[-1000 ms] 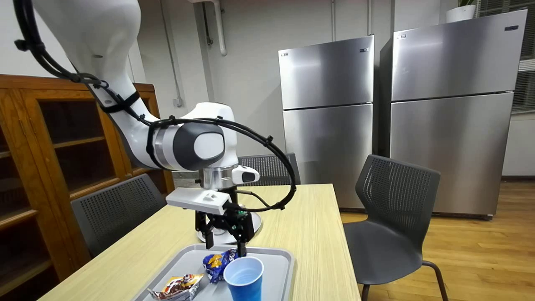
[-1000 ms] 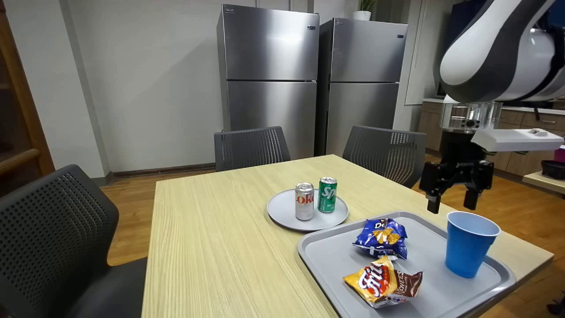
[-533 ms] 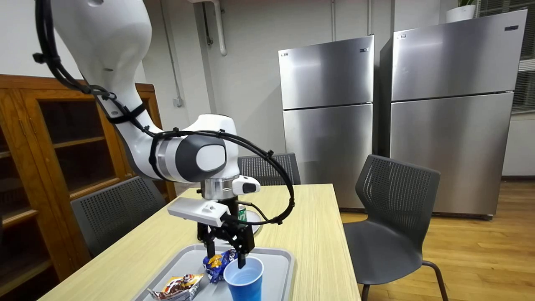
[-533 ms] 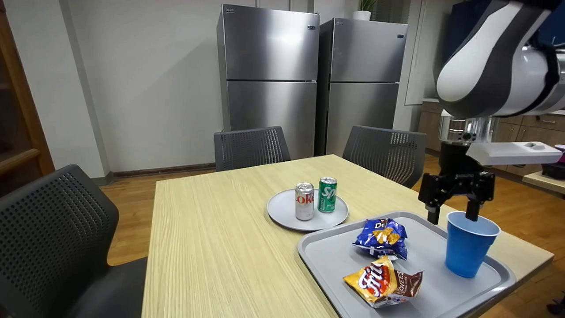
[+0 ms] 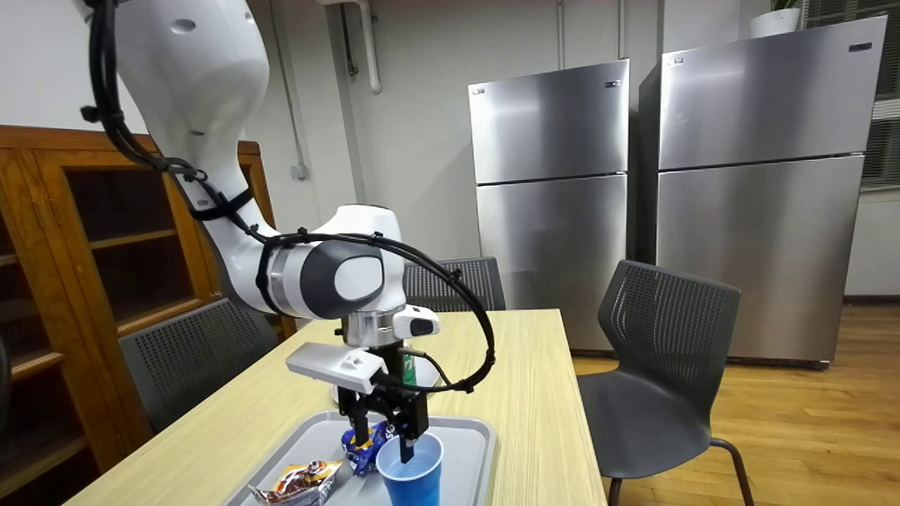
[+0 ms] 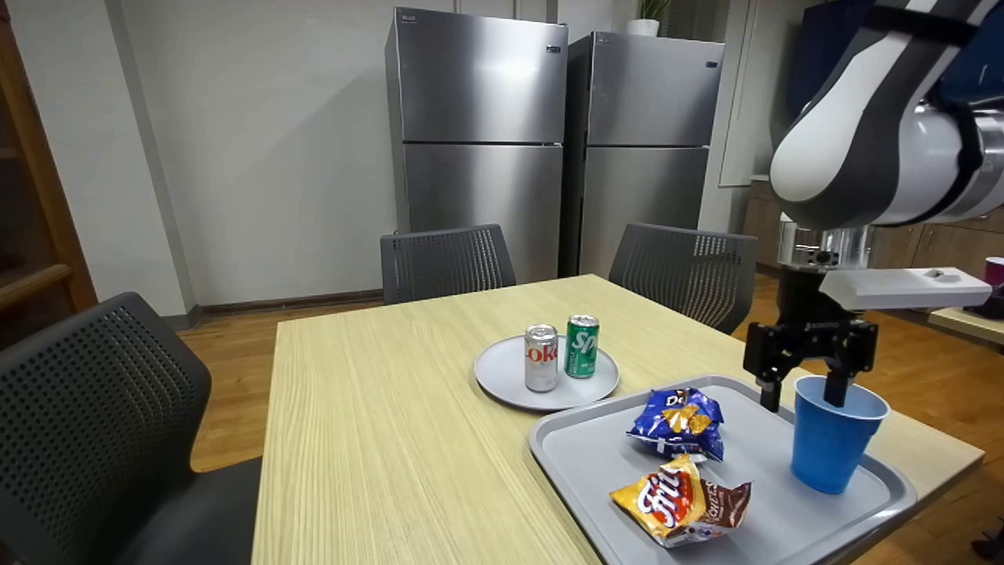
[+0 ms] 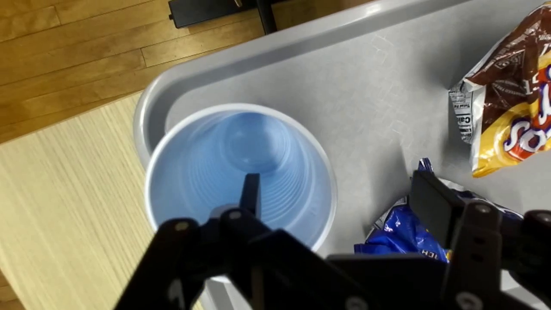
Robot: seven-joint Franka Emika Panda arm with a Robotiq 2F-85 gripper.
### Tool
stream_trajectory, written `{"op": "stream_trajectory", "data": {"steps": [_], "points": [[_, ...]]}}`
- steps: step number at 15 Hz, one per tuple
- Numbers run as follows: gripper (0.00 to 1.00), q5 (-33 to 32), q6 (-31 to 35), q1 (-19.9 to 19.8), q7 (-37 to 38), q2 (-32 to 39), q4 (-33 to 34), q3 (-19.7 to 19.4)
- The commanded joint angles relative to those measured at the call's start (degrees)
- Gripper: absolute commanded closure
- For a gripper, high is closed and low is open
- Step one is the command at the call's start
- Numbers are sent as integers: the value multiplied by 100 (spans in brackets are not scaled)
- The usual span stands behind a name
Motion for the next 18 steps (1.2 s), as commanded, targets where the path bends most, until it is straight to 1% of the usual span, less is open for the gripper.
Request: {"op": "stream_trajectory", "data": {"steps": [1,2,7,8,9,10,14,18], "points": [[41,-41,59,-108,213,128,109,122],[51,-43,52,-107,224,130,115,120],[88,-111,68,-106,335,164,124,82],[97,-120,70,-106,354,167,126,78],[100,-129,68,-106,373,166,126,74],[100,-152,70,-103,397,161,124,65],[99,-307,-97,-124,460,-41,159,-13],[99,-814,-302,-178,741,-228,319,-223]]}}
